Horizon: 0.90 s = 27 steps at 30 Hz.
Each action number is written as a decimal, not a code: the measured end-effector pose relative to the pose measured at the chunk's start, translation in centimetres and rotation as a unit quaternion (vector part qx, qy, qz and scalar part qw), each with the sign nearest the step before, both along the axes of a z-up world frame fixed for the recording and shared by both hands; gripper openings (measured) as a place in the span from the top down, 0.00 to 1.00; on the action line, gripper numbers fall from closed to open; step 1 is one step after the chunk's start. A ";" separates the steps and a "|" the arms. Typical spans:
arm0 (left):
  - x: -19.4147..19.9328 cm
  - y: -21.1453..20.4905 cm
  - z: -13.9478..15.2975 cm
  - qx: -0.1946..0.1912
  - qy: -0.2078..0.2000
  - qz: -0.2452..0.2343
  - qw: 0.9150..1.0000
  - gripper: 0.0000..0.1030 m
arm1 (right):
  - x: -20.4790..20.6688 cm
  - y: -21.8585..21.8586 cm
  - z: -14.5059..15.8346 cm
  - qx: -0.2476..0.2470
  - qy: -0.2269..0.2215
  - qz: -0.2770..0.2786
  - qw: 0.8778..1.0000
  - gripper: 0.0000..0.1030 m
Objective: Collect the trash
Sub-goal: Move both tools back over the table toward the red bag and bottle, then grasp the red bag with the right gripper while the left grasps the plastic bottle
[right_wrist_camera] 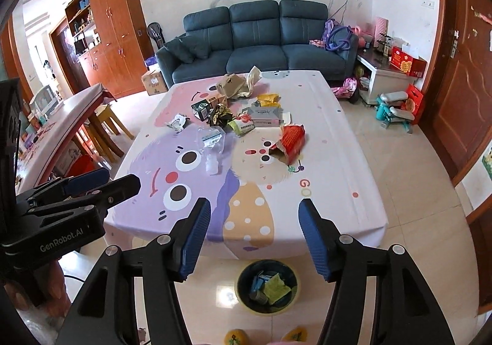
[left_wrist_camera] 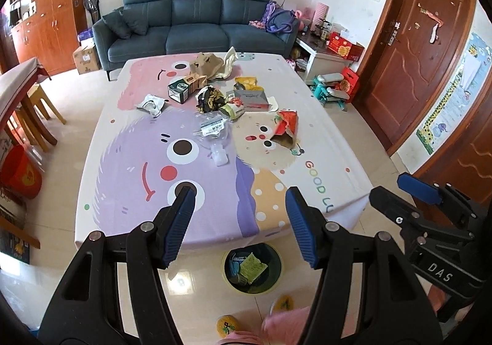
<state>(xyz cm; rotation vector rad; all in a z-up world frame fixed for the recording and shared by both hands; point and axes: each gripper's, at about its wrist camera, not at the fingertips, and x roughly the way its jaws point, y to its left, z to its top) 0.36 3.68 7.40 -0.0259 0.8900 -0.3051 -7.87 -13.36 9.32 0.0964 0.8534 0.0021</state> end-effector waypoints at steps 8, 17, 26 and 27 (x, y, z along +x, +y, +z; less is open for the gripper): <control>6.0 -0.7 -2.5 0.016 0.027 0.023 0.999 0.44 | 6.5 -3.6 -2.4 0.036 0.016 0.016 0.999 0.38; 15.9 -0.3 -8.2 0.012 0.093 0.082 0.992 0.44 | 17.6 -7.5 -6.9 0.051 0.073 0.061 0.994 0.38; 23.0 0.9 -13.6 -0.003 0.129 0.103 0.986 0.44 | 29.4 -10.4 -13.9 0.090 0.140 0.047 0.985 0.31; 23.5 1.0 -14.2 -0.002 0.134 0.105 0.985 0.44 | 30.2 -10.5 -14.6 0.094 0.149 0.044 0.983 0.31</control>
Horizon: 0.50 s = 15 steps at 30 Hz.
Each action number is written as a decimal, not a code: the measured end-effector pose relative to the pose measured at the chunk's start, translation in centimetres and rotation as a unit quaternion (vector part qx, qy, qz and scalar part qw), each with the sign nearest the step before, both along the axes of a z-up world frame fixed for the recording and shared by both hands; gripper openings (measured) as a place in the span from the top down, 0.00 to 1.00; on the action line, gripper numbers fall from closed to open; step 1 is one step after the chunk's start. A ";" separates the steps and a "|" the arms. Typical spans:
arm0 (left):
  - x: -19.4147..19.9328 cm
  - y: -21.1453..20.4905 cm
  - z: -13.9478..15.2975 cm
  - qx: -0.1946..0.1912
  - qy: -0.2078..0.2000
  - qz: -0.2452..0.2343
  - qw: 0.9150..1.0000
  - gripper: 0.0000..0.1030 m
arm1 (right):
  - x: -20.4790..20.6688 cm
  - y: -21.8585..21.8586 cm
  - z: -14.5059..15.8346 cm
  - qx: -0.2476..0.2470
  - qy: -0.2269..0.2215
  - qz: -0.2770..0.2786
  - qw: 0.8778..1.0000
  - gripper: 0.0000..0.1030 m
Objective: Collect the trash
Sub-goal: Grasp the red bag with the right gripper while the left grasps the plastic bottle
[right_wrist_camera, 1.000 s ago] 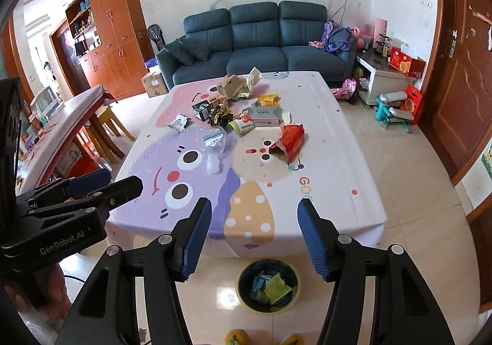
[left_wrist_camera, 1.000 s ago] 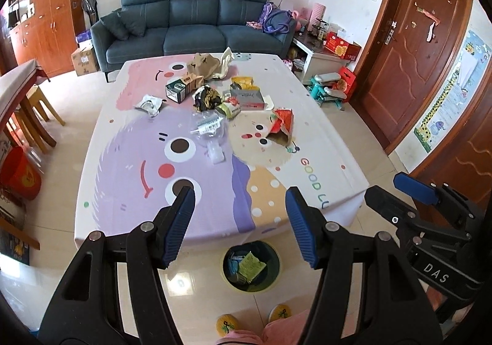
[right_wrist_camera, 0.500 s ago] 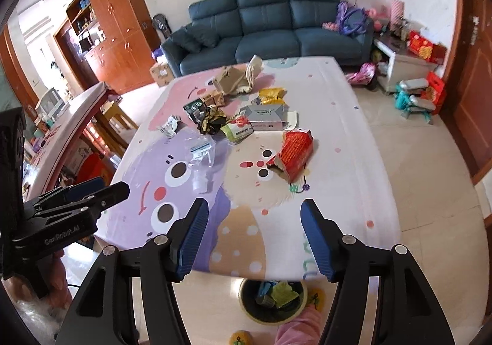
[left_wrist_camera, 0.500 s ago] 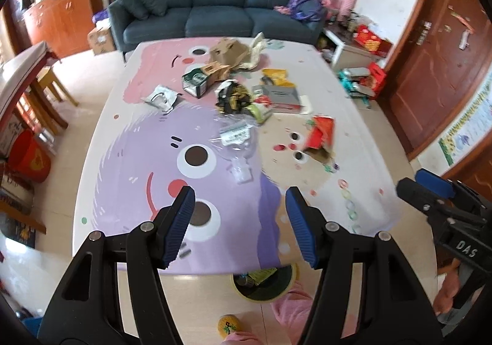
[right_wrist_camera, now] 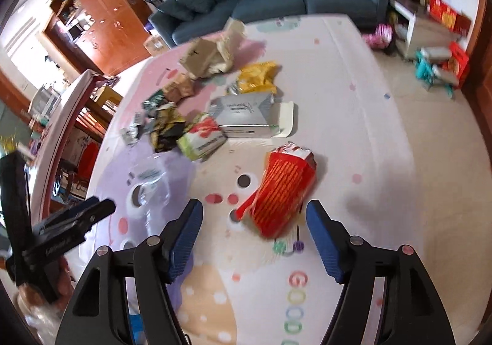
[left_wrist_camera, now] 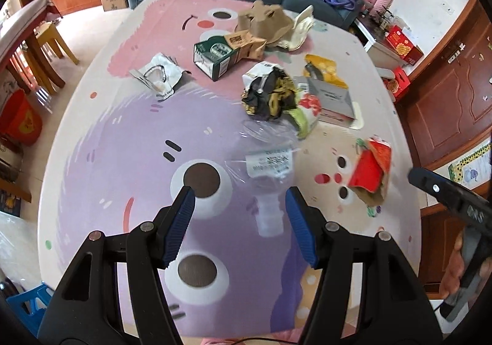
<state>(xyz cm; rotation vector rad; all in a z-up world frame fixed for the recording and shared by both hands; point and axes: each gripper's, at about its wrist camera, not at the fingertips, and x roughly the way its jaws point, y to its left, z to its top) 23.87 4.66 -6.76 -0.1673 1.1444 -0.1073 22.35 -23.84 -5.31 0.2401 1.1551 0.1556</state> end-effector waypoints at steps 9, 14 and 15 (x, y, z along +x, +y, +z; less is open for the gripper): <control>3.3 0.0 -4.1 -0.007 0.035 -0.016 0.999 0.44 | 5.4 -0.4 -6.8 0.010 0.085 -0.034 0.996 0.32; 5.2 -0.7 -5.3 -0.014 0.039 -0.031 0.999 0.44 | 6.0 -0.3 -8.8 0.009 0.099 -0.022 0.995 0.46; 5.6 -0.9 -5.6 -0.012 0.041 -0.037 0.998 0.44 | 6.0 -0.5 -9.0 0.014 0.099 -0.024 0.995 0.46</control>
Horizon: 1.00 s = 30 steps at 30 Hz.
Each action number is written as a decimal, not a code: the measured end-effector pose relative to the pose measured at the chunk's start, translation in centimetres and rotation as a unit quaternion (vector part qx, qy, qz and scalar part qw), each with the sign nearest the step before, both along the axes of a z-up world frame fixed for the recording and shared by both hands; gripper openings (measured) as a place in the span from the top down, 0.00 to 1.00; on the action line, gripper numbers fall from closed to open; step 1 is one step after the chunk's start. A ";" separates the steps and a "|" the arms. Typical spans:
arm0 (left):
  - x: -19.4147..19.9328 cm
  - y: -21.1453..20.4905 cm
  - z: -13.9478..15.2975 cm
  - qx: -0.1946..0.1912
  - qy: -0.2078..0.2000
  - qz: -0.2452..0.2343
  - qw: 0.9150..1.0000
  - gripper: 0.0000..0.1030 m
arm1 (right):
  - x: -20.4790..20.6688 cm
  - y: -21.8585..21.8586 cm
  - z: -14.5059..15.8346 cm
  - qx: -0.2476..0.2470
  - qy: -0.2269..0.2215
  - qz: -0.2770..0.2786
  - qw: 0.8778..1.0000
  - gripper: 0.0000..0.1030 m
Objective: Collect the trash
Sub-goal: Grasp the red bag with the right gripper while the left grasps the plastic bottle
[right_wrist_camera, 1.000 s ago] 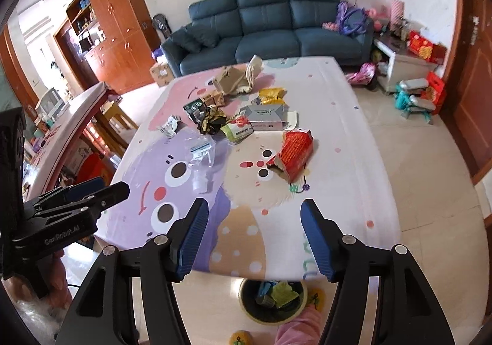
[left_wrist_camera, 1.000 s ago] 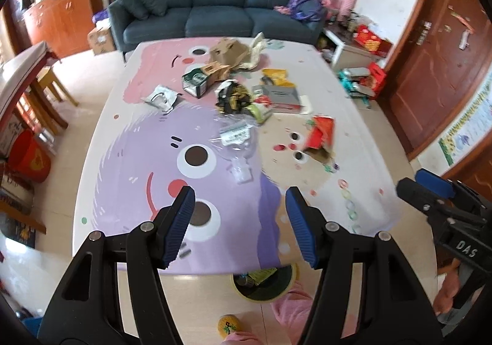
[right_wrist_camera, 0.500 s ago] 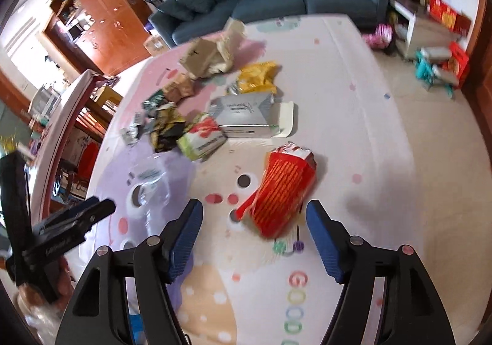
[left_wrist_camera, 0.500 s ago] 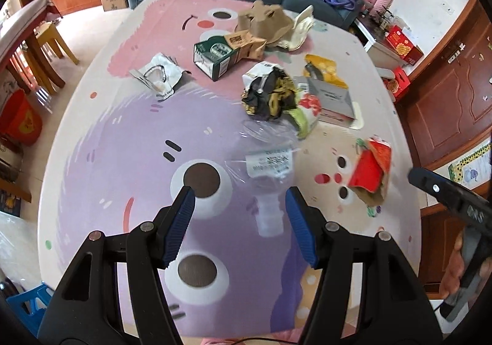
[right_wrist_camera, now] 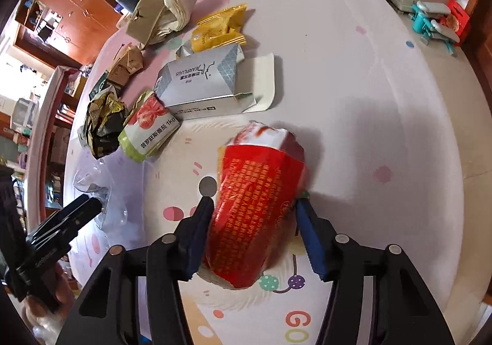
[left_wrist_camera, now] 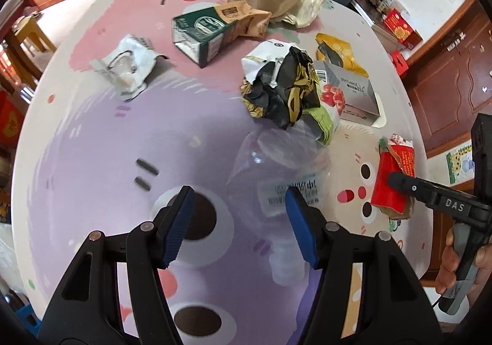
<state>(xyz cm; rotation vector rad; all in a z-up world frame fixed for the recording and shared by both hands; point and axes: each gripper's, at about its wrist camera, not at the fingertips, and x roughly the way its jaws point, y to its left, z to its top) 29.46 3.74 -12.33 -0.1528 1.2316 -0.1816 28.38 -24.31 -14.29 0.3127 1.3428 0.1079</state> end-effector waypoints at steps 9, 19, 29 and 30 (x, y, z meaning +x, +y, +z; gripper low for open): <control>2.0 -3.1 -0.9 -0.008 0.001 -0.067 0.998 0.44 | 0.2 0.1 -0.3 0.008 -0.005 0.022 1.000 0.46; 1.4 -5.9 -0.6 -0.032 -0.007 -0.080 0.996 0.75 | -0.5 0.5 0.2 -0.012 -0.012 0.048 0.999 0.52; -2.8 -4.5 2.3 -0.037 -0.028 -0.051 0.998 0.78 | -2.5 2.7 3.2 -0.022 -0.045 0.071 0.996 0.74; -3.2 -4.3 2.8 -0.038 -0.030 -0.050 0.998 0.78 | -2.9 3.1 3.9 -0.026 -0.053 0.074 0.996 0.74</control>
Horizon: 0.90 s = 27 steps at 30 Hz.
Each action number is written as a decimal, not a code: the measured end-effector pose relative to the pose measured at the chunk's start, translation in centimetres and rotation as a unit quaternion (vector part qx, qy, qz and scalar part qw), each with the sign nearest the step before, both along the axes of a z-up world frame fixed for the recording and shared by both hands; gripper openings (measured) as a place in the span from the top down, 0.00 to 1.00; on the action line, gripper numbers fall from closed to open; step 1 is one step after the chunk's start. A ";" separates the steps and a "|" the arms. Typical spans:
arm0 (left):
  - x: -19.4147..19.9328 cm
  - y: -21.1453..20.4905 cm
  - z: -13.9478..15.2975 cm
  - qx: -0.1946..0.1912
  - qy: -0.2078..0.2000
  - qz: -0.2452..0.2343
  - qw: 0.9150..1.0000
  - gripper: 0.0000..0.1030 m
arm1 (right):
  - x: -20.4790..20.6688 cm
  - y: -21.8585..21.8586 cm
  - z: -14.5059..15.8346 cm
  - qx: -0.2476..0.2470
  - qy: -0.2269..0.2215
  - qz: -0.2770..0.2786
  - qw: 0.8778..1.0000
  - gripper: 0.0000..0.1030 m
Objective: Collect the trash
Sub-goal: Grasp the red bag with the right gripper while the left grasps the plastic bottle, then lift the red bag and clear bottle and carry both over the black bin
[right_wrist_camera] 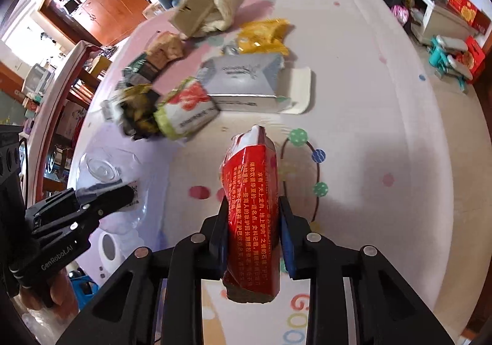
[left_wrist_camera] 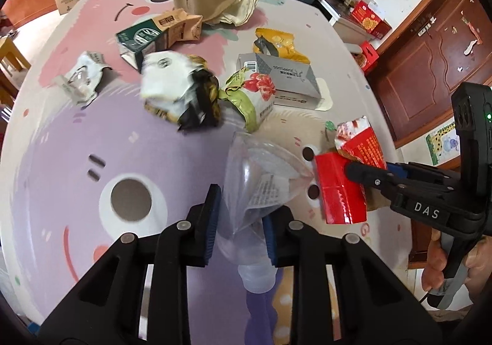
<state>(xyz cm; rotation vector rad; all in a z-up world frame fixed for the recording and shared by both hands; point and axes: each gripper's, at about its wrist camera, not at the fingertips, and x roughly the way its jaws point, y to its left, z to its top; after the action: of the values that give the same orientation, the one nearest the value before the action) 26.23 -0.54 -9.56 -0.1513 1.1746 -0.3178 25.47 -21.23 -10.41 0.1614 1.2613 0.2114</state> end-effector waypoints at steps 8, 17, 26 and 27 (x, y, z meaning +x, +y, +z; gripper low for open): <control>-5.1 1.9 4.5 -0.014 -0.022 0.011 1.000 0.78 | -4.2 1.7 5.2 0.001 -0.048 0.003 0.999 0.74; -11.9 3.8 10.5 -0.033 -0.058 0.002 0.998 0.78 | -11.8 4.0 11.9 -0.007 -0.101 0.009 0.995 0.74; -18.8 4.3 13.7 -0.020 -0.090 -0.046 0.995 0.78 | -21.5 6.8 15.6 -0.010 -0.133 -0.008 0.991 0.74; -19.6 4.3 13.9 -0.016 -0.093 -0.052 0.994 0.78 | -22.9 7.0 15.8 -0.011 -0.134 -0.015 0.991 0.74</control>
<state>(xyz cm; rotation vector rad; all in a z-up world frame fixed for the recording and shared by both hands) 6.60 3.76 4.36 -0.0868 0.9952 -0.4348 2.59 -14.19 5.38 0.1280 0.9939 0.1873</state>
